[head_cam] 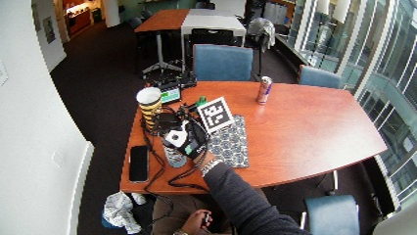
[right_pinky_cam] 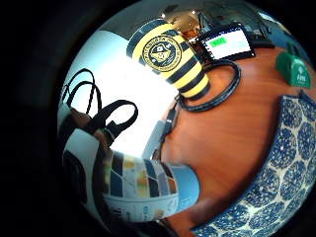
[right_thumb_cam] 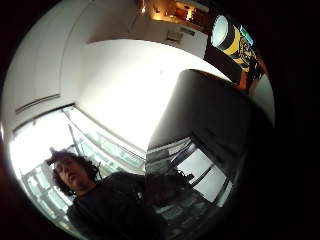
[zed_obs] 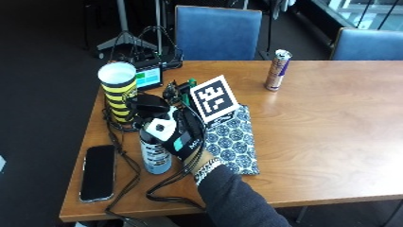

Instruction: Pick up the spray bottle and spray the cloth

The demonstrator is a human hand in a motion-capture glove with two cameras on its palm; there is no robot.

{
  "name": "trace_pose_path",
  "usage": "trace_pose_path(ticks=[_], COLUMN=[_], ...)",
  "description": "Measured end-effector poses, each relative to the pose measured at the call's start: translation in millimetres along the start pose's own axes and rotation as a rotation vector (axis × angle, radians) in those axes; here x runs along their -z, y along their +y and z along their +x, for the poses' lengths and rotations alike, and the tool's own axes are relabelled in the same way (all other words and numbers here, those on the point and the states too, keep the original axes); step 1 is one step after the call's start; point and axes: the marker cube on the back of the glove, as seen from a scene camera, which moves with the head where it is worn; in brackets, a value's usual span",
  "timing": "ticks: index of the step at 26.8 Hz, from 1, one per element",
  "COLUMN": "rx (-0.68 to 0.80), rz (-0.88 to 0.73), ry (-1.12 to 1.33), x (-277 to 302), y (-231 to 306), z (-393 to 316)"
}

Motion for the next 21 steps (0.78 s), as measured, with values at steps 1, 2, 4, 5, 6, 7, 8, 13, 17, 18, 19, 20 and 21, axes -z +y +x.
trace_pose_path(ticks=[1, 2, 4, 5, 6, 7, 8, 13, 17, 18, 19, 20, 21], rx=[-0.020, -0.040, -0.074, -0.089, -0.102, -0.113, -0.123, -0.159, -0.189, -0.194, -0.195, -0.193, -0.189], rz=[-0.012, -0.027, -0.058, -0.071, -0.081, -0.088, -0.093, -0.131, -0.160, -0.163, -0.168, -0.175, -0.187], ry=[-0.009, -0.015, -0.022, -0.026, -0.030, -0.034, -0.036, 0.004, 0.098, 0.150, 0.218, 0.296, 0.379], x=[0.0, 0.2, 0.9, 1.3, 1.6, 1.9, 2.2, 7.3, 19.1, 23.9, 29.2, 34.8, 40.2], y=[3.2, 6.1, 10.5, 12.3, 13.9, 15.3, 16.4, 20.2, 27.0, 30.4, 34.4, 39.0, 43.9], z=[2.8, 5.7, 11.2, 13.3, 14.7, 15.7, 16.2, 17.6, 18.3, 18.4, 18.4, 18.2, 17.4])
